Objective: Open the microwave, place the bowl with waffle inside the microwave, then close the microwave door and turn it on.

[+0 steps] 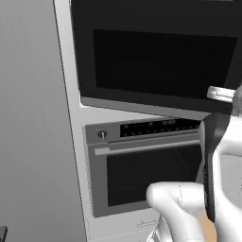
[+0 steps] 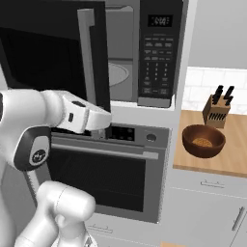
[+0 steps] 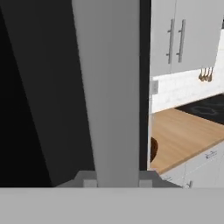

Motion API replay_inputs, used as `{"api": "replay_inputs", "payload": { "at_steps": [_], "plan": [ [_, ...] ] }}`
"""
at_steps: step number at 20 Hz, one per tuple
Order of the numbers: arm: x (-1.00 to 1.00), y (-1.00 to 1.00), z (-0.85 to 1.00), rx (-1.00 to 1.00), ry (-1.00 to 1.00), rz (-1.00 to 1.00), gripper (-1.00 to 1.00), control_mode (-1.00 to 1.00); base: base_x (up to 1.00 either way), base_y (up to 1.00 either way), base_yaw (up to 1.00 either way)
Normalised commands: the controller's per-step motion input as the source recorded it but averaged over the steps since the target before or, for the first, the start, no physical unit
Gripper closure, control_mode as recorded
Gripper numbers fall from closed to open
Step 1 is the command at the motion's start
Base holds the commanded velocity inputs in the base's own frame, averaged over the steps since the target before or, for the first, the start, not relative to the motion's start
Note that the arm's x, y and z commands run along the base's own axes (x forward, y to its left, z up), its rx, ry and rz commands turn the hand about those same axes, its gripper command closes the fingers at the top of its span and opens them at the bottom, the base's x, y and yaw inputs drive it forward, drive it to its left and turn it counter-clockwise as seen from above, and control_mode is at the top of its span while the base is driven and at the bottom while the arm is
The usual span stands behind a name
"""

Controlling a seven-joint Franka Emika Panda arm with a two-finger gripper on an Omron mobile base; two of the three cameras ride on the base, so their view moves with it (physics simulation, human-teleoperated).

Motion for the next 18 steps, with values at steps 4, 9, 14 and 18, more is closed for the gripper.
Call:
{"api": "replay_inputs", "payload": {
  "at_steps": [4, 9, 14, 18],
  "plan": [
    [-1.00, 0.77, 0.00, -0.20, -0.27, -0.09, 1.00, -1.00, 0.00, 0.00, 0.00],
    [-1.00, 0.79, 0.00, -0.20, -0.33, -0.07, 1.00, -1.00, 0.00, 0.00, 0.00],
    [-1.00, 0.98, -0.03, -0.24, -0.33, -0.06, 1.00, -1.00, 0.00, 0.00, 0.00],
    [-0.82, 1.00, -0.13, -0.24, -0.18, -0.06, 1.00, -1.00, 0.00, 0.00, 0.00]
  ]
}}
